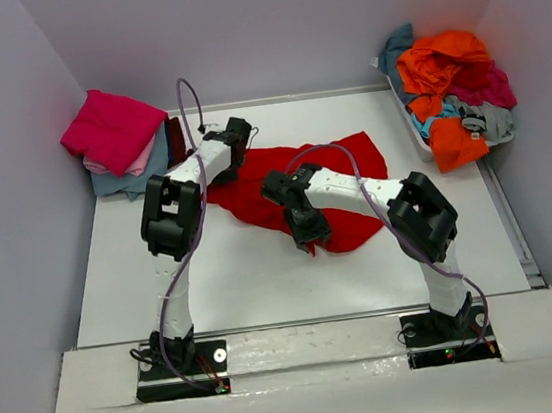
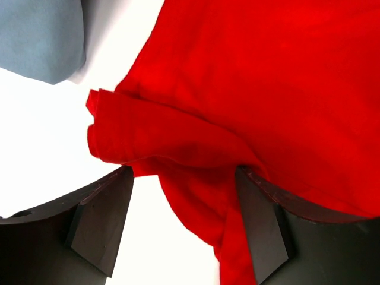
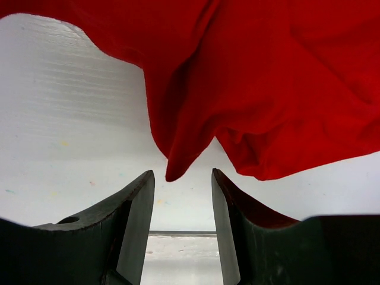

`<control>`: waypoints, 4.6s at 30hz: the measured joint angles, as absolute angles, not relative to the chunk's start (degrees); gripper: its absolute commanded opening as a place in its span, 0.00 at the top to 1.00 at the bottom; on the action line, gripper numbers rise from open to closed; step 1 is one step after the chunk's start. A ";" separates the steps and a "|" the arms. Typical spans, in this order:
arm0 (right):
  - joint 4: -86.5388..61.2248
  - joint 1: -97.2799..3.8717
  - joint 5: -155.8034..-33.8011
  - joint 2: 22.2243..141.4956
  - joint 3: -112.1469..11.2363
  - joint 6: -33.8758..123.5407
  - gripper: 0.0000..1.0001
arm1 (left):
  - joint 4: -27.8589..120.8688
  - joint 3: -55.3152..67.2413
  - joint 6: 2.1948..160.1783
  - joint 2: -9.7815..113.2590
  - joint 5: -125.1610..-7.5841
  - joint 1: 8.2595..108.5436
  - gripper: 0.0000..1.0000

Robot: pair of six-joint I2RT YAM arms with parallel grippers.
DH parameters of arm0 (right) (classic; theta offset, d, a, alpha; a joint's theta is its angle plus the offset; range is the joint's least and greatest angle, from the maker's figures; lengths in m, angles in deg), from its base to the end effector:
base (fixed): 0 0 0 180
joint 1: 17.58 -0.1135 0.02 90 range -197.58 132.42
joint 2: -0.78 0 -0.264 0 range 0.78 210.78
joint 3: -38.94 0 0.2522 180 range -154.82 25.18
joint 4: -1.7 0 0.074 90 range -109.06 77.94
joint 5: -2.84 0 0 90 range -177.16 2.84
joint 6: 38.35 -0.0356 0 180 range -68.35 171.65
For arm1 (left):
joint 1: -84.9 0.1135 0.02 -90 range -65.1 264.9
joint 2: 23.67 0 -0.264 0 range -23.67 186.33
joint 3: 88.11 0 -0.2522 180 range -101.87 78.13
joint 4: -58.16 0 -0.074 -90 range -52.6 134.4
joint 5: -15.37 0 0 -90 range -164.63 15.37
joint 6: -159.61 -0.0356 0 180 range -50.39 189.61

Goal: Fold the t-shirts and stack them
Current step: Fold the tshirt

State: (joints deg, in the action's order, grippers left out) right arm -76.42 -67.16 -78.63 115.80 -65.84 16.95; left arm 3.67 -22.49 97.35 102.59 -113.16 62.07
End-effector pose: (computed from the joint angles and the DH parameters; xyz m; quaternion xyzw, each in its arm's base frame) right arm 0.2523 0.2881 0.1987 -0.1281 0.9889 -0.0456 0.0605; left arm 0.4360 -0.1595 0.1811 -0.1071 0.9203 0.2095 0.3127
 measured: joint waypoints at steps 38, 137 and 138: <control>-75.46 -67.16 -79.06 116.02 -63.92 17.39 0.51 | 22.84 2.85 100.26 80.01 -89.73 73.79 0.21; -75.72 -67.16 -79.06 119.36 -64.03 17.80 0.51 | 43.30 16.90 100.90 79.03 -63.74 84.41 0.36; -75.74 -67.16 -79.04 119.36 -64.03 17.80 0.51 | 43.28 16.90 100.90 78.77 -63.87 84.41 0.36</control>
State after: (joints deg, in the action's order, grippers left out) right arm -75.74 -67.16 -79.04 119.36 -64.03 17.80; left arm 43.28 16.90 100.90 78.77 -63.87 84.41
